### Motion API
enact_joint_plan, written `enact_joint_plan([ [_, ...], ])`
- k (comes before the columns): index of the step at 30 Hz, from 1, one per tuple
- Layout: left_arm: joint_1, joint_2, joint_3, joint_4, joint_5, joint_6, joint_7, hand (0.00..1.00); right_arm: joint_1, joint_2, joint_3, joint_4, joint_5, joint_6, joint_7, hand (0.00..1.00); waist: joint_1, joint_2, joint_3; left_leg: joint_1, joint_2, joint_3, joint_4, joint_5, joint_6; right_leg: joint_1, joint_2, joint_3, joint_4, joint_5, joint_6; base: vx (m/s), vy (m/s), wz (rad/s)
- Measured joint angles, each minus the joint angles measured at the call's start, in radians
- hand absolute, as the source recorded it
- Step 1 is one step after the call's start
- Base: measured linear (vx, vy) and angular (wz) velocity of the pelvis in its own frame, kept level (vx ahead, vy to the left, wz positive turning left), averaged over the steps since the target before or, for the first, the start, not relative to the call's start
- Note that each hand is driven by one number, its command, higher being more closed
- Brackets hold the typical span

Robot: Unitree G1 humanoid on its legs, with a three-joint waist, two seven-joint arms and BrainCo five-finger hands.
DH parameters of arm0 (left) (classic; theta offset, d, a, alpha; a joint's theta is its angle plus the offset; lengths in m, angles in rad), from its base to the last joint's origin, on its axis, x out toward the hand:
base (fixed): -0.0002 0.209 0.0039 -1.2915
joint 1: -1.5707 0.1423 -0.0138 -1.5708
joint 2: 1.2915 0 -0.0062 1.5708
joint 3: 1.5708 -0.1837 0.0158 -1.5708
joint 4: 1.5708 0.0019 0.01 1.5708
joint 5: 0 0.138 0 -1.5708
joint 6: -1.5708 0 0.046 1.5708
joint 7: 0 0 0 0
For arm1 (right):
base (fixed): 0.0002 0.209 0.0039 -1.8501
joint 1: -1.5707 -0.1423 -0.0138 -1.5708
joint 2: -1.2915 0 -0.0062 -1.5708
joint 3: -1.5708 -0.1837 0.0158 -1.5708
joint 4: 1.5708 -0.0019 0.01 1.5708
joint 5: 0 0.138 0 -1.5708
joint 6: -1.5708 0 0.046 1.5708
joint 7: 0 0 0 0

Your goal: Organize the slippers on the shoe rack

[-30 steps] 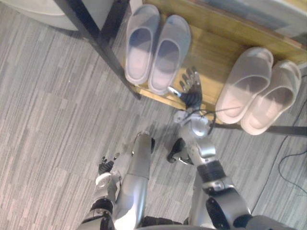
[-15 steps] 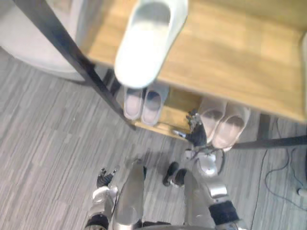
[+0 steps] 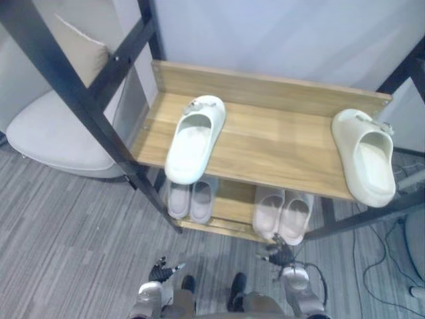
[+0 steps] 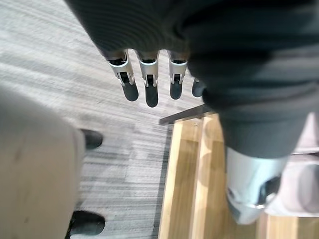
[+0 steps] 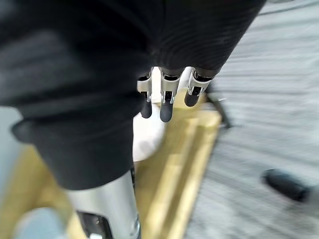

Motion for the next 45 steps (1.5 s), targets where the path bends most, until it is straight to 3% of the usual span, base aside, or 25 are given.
enact_joint_plan([
  [10,-0.006,0.007,-0.122,0.017,0.066,-0.004,-0.016,0.00,-0.006,-0.005,-0.087,0.179,-0.034,0.014,0.000,0.00,-0.008,0.011,-0.030,0.055,-0.015,-0.002,-0.059,0.031,0.011,0.045,0.001,0.015,-0.049,0.033,0.003,-0.01,0.012,-0.01],
  [15,-0.024,0.009,-0.265,-0.010,0.068,-0.007,-0.036,0.00,-0.009,-0.004,-0.111,0.198,-0.033,0.015,0.000,0.00,-0.013,0.010,-0.031,0.096,-0.023,-0.006,-0.085,0.046,0.019,0.076,-0.005,0.015,-0.056,0.036,0.006,-0.04,0.032,0.02],
  [22,-0.021,0.039,-0.539,-0.339,0.014,-0.028,-0.104,0.00,-0.018,-0.003,-0.117,0.215,-0.031,0.014,0.000,0.00,-0.020,0.009,-0.035,0.099,-0.037,-0.017,-0.116,0.059,0.023,0.077,-0.020,0.009,-0.056,0.030,0.022,-0.04,0.047,0.05],
  [26,0.009,0.069,-0.670,-0.627,-0.087,-0.056,-0.177,0.00,-0.018,-0.006,-0.124,0.217,-0.031,0.011,-0.003,0.00,-0.026,0.018,-0.044,0.102,-0.042,-0.032,-0.119,0.067,0.034,0.078,-0.024,-0.006,-0.050,0.031,0.021,0.05,0.027,0.11],
  [34,-0.010,0.105,-0.703,-0.929,-0.264,-0.074,-0.202,0.00,-0.020,-0.024,-0.096,0.217,-0.031,-0.002,-0.007,0.00,-0.035,0.032,-0.053,0.123,-0.043,-0.037,-0.135,0.068,0.036,0.094,-0.025,-0.015,-0.049,0.029,0.024,0.04,0.022,0.02],
  [38,-0.069,0.107,-0.683,-1.067,-0.300,-0.090,-0.155,0.00,-0.020,-0.034,-0.059,0.214,-0.031,-0.008,-0.013,0.00,-0.035,0.029,-0.055,0.123,-0.045,-0.036,-0.135,0.069,0.037,0.095,-0.028,-0.014,-0.050,0.029,0.024,0.00,0.008,0.00],
  [45,-0.160,0.105,-0.629,-1.138,-0.295,-0.116,-0.061,0.00,-0.020,-0.045,-0.001,0.213,-0.031,-0.011,-0.015,0.00,-0.040,0.026,-0.071,0.114,-0.045,-0.035,-0.132,0.069,0.038,0.092,-0.029,-0.012,-0.049,0.029,0.024,0.00,0.000,0.00],
])
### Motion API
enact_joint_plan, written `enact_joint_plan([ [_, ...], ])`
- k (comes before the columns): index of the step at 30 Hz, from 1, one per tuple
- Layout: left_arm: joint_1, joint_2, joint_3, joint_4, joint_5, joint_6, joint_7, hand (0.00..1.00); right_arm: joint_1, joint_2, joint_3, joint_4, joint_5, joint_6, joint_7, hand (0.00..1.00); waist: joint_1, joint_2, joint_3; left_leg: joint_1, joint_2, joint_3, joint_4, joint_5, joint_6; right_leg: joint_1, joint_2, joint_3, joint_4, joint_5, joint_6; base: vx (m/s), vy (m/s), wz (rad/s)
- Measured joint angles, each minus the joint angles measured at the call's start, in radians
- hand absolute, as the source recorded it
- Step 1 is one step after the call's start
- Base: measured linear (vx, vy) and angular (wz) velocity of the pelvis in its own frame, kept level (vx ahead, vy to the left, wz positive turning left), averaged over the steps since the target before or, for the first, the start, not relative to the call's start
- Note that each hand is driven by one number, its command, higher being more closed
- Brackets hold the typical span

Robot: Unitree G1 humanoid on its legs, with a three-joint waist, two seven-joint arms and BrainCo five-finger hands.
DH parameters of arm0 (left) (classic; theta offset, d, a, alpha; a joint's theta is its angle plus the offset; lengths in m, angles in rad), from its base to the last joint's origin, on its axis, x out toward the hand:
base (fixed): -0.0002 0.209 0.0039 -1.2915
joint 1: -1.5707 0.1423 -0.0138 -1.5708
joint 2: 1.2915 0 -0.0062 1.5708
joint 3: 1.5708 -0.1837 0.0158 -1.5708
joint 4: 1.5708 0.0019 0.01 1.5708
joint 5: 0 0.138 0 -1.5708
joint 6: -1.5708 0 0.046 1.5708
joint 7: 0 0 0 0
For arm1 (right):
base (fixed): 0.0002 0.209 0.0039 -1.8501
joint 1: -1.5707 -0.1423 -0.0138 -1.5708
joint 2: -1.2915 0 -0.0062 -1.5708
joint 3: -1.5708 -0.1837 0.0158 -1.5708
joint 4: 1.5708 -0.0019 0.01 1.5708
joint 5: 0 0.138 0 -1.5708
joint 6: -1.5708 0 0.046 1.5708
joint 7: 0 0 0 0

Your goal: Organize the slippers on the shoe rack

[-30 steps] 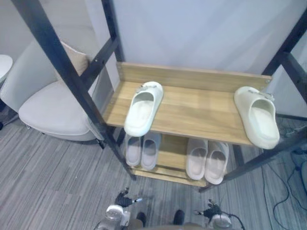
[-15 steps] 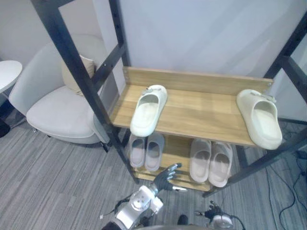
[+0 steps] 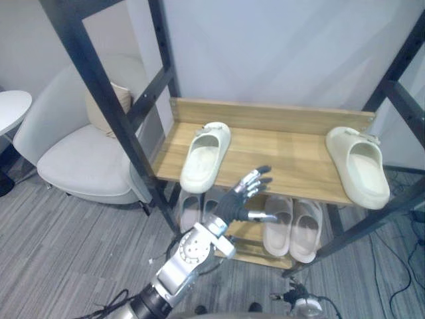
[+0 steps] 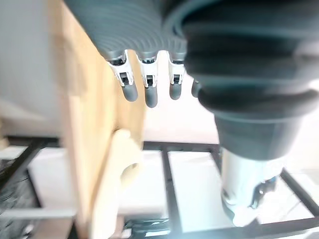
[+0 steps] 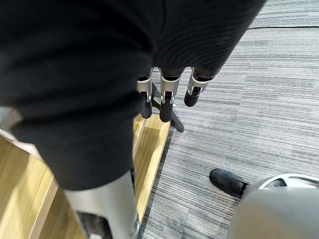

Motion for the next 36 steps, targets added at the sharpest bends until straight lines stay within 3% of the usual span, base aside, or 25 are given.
enact_joint_plan([
  [10,-0.224,-0.033,0.116,-0.070,0.017,-0.012,0.091,0.00,0.004,-0.001,0.005,0.001,0.000,0.002,0.006,0.00,-0.004,-0.003,-0.015,-0.004,-0.001,0.004,0.001,-0.002,0.002,-0.003,-0.004,0.004,0.000,-0.002,0.002,0.00,0.000,0.00],
  [19,-0.358,-0.033,0.236,0.067,0.018,-0.006,0.131,0.00,0.002,-0.001,0.004,0.000,0.000,0.007,0.023,0.00,-0.008,-0.004,-0.016,-0.006,-0.004,0.004,0.001,-0.002,0.002,-0.007,-0.005,0.006,0.001,-0.002,0.002,0.00,0.000,0.00],
  [26,-0.385,0.049,0.287,0.265,0.041,0.010,0.138,0.00,0.001,-0.001,0.004,-0.015,0.000,0.014,0.025,0.00,-0.021,-0.004,-0.017,-0.001,-0.004,0.006,0.000,-0.001,0.002,-0.012,-0.002,0.007,0.000,0.000,0.000,0.00,0.000,0.00],
  [36,-0.388,0.151,0.358,0.377,0.101,0.045,0.151,0.00,0.002,0.001,0.000,-0.040,0.000,0.019,0.027,0.00,-0.028,-0.011,-0.012,-0.003,-0.003,0.012,-0.002,-0.002,0.002,-0.017,-0.001,0.013,-0.004,0.001,0.001,0.00,0.000,0.00],
])
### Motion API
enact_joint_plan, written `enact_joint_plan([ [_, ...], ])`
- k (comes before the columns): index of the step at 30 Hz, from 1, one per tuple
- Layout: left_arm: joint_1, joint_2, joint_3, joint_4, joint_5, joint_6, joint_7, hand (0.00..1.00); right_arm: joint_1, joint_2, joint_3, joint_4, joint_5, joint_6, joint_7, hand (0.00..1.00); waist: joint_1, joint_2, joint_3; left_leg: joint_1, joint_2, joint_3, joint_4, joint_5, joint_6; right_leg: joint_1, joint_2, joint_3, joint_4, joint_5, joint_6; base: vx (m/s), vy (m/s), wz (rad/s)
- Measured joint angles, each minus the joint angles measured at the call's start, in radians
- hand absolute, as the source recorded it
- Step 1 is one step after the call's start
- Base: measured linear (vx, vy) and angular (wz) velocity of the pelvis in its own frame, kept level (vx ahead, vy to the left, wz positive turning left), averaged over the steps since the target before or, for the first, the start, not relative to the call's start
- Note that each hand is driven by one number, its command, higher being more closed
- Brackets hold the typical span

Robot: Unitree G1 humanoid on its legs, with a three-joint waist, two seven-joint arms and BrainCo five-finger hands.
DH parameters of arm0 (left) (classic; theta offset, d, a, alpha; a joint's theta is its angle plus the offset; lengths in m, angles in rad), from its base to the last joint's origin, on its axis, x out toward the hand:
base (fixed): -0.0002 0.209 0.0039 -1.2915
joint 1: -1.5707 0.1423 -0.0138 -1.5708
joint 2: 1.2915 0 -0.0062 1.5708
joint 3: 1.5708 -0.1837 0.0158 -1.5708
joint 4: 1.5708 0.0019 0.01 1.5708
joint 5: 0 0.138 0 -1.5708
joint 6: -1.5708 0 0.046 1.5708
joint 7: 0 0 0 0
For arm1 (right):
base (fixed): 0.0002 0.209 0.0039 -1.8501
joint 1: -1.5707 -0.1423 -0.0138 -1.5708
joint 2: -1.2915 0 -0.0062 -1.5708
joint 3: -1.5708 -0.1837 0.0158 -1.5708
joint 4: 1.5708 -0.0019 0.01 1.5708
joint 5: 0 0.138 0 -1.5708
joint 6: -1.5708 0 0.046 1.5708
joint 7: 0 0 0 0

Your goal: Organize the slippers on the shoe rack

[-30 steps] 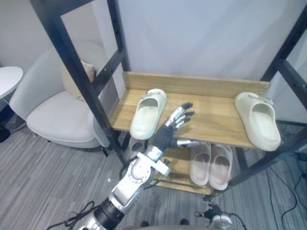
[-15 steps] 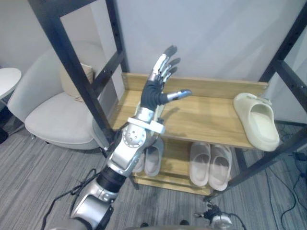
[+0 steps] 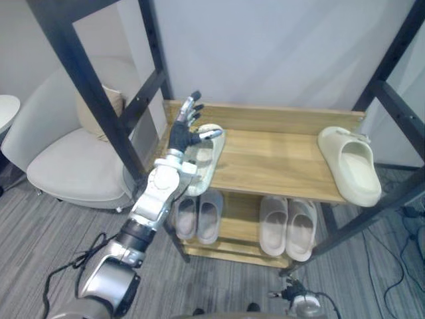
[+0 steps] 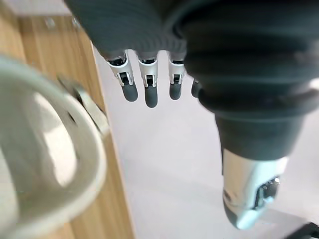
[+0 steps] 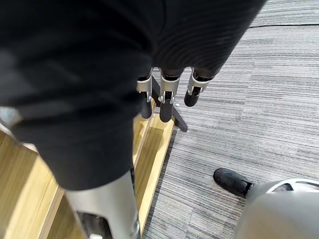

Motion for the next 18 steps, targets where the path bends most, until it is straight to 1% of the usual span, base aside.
enact_joint_plan([
  [7,-0.012,0.045,0.050,0.020,0.050,0.009,0.001,0.00,0.000,0.007,-0.006,0.000,0.000,0.004,0.006,0.00,0.000,-0.011,0.008,0.000,0.003,0.010,-0.002,-0.001,-0.002,-0.004,0.002,0.010,-0.003,0.000,-0.001,0.00,0.000,-0.03],
  [13,-0.013,0.060,0.071,0.068,0.107,0.027,-0.001,0.00,0.000,0.008,-0.008,0.000,0.000,0.004,0.007,0.00,0.001,-0.010,0.008,-0.006,0.003,0.013,-0.007,-0.001,-0.002,-0.014,0.003,0.013,0.000,0.000,-0.001,0.00,0.000,-0.01],
  [18,-0.013,0.060,0.075,0.076,0.155,0.038,-0.003,0.00,-0.001,0.008,-0.009,0.000,0.000,0.004,0.009,0.00,0.001,-0.008,0.009,-0.007,-0.001,0.012,-0.007,-0.001,-0.002,-0.015,0.004,0.013,0.003,0.001,0.000,0.00,0.000,0.00],
])
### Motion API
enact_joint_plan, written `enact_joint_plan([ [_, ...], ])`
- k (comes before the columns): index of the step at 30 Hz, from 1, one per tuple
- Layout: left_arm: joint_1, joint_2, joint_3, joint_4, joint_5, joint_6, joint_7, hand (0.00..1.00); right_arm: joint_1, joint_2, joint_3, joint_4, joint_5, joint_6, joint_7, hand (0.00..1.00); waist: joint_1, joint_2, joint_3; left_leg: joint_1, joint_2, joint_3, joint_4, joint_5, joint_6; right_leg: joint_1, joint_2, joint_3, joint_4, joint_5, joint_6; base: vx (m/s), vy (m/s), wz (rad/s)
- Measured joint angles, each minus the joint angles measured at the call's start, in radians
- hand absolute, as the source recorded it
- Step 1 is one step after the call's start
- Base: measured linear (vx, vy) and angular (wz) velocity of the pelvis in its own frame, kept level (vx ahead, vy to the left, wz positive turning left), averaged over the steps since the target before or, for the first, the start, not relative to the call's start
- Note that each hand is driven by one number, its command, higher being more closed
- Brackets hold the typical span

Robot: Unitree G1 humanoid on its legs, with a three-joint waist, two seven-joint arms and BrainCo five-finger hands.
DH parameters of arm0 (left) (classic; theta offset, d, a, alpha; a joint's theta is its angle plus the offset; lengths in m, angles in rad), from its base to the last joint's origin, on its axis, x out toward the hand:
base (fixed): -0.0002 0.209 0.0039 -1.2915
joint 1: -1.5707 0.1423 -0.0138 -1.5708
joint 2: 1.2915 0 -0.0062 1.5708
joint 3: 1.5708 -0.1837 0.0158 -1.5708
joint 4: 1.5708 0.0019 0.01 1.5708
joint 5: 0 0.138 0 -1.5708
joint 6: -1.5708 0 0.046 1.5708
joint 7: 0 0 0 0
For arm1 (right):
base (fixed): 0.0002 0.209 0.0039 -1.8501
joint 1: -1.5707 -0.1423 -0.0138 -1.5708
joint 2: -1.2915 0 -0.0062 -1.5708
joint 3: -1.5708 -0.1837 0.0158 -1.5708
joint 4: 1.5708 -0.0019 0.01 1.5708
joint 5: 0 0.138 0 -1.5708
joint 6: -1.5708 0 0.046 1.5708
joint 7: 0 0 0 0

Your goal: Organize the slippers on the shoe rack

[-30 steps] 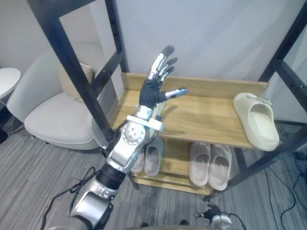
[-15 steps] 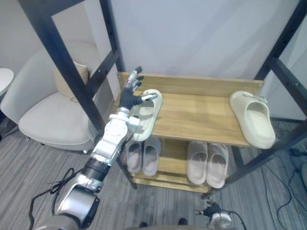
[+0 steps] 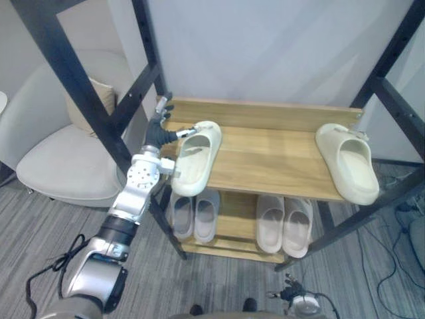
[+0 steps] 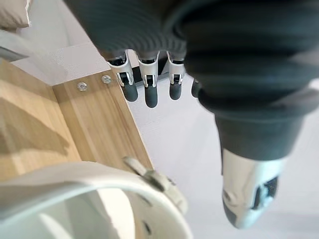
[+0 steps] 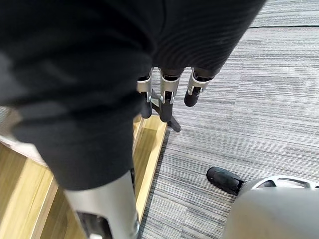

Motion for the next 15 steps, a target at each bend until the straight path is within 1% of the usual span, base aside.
enact_joint_plan([
  [7,-0.015,0.000,0.000,0.047,0.056,0.005,-0.002,0.00,0.002,0.002,-0.036,0.000,0.000,0.000,0.006,0.00,-0.002,0.004,0.007,0.002,0.003,0.004,0.000,0.000,0.000,0.000,0.003,0.005,0.000,0.001,-0.002,0.00,0.000,-0.01],
  [15,-0.018,-0.002,0.000,0.067,0.065,0.019,-0.002,0.00,0.001,0.002,-0.036,0.000,-0.001,0.000,0.006,0.00,-0.004,0.006,0.016,0.009,0.010,0.011,-0.009,0.000,0.000,-0.001,0.005,0.012,0.000,0.001,-0.002,0.00,0.000,-0.01],
])
